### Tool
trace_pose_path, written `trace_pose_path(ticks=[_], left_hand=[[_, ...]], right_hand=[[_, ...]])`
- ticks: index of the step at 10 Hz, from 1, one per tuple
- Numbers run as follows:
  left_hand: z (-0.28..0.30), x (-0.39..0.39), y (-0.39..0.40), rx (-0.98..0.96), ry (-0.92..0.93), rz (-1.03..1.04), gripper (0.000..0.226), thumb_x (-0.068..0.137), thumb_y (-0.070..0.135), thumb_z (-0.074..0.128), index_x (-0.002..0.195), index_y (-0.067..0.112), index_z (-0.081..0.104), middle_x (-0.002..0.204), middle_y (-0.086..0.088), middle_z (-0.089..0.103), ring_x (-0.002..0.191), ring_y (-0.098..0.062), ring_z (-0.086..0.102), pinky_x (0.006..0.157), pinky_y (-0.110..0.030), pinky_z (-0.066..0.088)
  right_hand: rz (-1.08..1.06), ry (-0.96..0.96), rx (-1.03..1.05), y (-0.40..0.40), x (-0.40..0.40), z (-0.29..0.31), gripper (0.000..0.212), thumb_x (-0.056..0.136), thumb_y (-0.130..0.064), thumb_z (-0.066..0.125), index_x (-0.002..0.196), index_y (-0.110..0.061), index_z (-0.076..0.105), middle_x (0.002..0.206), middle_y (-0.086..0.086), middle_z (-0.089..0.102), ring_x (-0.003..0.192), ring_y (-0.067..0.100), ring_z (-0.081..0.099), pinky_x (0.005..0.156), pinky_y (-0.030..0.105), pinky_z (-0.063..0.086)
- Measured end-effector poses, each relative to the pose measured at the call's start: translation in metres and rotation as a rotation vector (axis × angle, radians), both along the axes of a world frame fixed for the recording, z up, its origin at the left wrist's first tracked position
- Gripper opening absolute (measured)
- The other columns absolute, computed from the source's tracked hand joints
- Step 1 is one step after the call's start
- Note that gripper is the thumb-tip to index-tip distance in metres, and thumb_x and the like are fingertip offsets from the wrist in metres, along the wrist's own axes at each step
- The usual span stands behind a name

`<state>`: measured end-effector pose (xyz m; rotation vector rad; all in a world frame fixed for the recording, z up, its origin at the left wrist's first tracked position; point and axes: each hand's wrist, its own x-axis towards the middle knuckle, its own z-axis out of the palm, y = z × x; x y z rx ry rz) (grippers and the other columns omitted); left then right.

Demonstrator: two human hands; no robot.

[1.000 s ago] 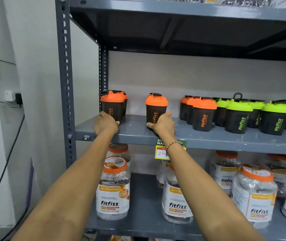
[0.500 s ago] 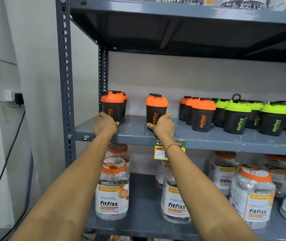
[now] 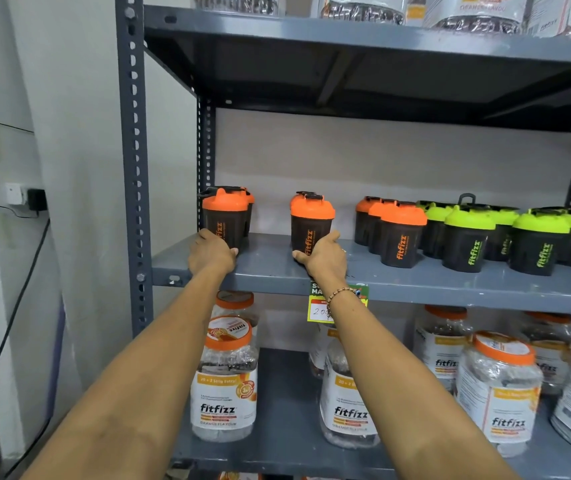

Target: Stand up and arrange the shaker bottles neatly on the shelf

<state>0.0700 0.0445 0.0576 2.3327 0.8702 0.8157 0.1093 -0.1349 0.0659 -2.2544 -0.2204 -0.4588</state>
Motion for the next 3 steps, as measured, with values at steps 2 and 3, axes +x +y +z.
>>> trace_pose_path(ticks=[2, 3], left_hand=[[0.000, -0.007, -0.003, -0.164, -0.167, -0.001, 0.101, 0.080, 0.034, 0.074, 0.148, 0.003, 0.007, 0.142, -0.022, 0.039, 0.128, -0.038, 0.044, 0.101, -0.051, 0.044], [-0.005, -0.015, -0.024, -0.148, -0.399, -0.037, 0.088, 0.087, 0.031, 0.065, 0.150, 0.003, 0.009, 0.144, -0.021, 0.038, 0.131, -0.037, 0.042, 0.105, -0.050, 0.041]], right_hand=[[0.030, 0.000, 0.060, -0.012, -0.013, 0.006, 0.083, 0.076, -0.031, 0.079, 0.134, -0.002, 0.027, 0.136, 0.022, 0.047, 0.127, 0.040, 0.047, 0.098, 0.046, 0.044], [0.035, -0.283, 0.062, -0.029, -0.036, -0.010, 0.053, 0.089, -0.025, 0.066, 0.131, -0.007, 0.041, 0.131, 0.015, 0.053, 0.121, 0.031, 0.053, 0.093, 0.035, 0.046]])
